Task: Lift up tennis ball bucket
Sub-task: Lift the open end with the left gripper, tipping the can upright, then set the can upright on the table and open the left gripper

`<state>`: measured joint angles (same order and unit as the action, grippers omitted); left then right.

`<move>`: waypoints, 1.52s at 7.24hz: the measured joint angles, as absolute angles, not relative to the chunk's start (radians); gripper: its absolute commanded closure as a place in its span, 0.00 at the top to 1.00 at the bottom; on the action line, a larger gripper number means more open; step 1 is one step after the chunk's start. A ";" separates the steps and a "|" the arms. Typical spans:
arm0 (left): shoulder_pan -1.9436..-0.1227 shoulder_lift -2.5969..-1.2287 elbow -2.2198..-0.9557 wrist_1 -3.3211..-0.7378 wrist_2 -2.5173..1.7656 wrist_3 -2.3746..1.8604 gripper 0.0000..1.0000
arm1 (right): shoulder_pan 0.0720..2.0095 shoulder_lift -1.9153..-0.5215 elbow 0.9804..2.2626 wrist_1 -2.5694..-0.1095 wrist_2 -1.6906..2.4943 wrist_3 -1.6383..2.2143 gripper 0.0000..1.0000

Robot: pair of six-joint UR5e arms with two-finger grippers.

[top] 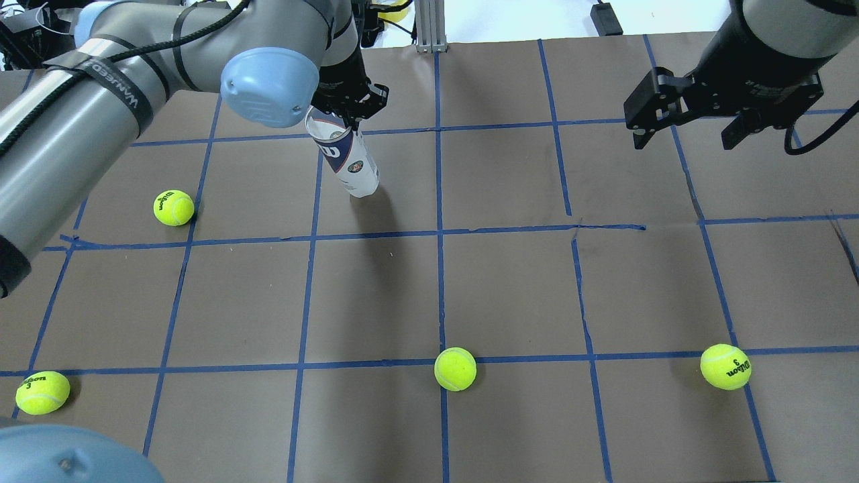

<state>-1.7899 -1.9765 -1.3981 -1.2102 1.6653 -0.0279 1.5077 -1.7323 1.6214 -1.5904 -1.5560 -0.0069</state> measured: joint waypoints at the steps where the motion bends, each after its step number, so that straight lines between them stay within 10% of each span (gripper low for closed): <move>1: -1.804 -1.989 -1.400 -1.200 1.692 -0.014 0.99 | 1.508 -1.736 1.621 -1.584 -1.556 -0.008 1.00; 11: -1.810 -1.572 -1.615 -1.309 1.689 -0.035 1.00 | 1.513 -1.733 1.623 -1.564 -1.539 -0.016 1.00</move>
<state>-1.8099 -1.5724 -1.6150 -1.3091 1.6895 -0.0351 1.5129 -1.7327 1.6229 -1.5643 -1.5390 -0.0155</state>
